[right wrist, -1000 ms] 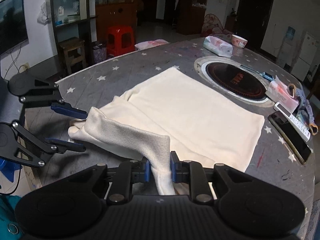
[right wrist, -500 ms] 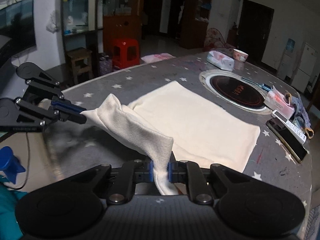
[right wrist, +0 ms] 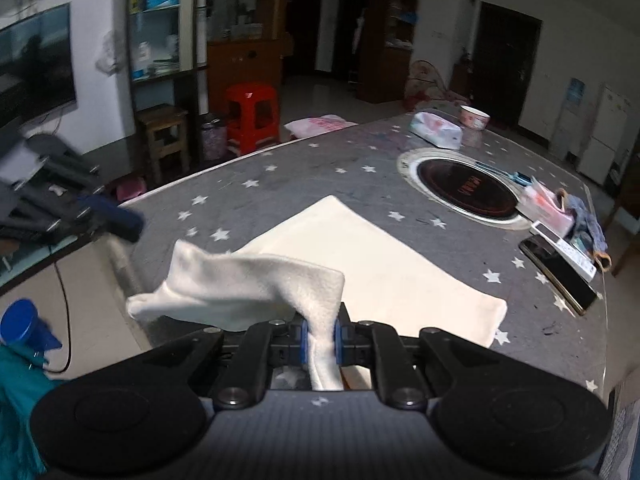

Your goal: Fold clothes

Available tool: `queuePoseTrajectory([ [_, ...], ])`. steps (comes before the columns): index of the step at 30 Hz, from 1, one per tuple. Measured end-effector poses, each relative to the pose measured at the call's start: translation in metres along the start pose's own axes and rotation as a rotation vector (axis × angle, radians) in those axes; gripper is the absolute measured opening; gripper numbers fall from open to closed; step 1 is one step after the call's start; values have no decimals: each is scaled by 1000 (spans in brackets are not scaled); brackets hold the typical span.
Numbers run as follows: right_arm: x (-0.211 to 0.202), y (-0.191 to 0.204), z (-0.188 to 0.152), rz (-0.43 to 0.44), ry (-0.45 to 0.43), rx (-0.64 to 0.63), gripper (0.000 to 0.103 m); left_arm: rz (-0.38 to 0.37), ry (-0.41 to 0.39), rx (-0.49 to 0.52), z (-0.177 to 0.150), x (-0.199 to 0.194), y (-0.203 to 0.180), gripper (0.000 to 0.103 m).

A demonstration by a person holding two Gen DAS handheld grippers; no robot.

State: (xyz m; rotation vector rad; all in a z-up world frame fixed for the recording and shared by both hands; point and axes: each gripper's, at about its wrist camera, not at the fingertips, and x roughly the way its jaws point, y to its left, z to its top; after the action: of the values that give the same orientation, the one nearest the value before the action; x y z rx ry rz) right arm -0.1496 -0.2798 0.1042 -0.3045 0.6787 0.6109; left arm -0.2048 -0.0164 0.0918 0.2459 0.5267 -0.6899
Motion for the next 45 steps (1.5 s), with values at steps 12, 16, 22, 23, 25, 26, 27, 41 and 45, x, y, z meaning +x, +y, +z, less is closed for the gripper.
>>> queuePoseTrajectory([
  [12,6,-10,6,-12,-20,30,11,78,61,177,-18,34,-47,51],
  [16,1,-5,-1,-14,-33,21,10,93,78,165,-23,36,-40,11],
  [22,-22,13,-8,29,-54,-18,10,57,30,174,-16,-7,-36,10],
  [23,-26,15,-8,33,-57,-29,10,66,25,185,-14,-11,-35,10],
  [25,-29,15,-4,48,-53,-33,10,82,17,173,-5,-10,-26,10],
  [26,-27,13,-1,48,-51,-33,10,90,13,166,-1,-9,-21,10],
  [27,-26,11,2,47,-49,-32,10,95,12,155,4,-3,-15,10],
  [41,113,-83,46,-1,94,138,11,144,185,23,42,145,87,11],
  [45,154,-98,32,-21,131,244,25,159,214,-31,34,165,101,14],
])
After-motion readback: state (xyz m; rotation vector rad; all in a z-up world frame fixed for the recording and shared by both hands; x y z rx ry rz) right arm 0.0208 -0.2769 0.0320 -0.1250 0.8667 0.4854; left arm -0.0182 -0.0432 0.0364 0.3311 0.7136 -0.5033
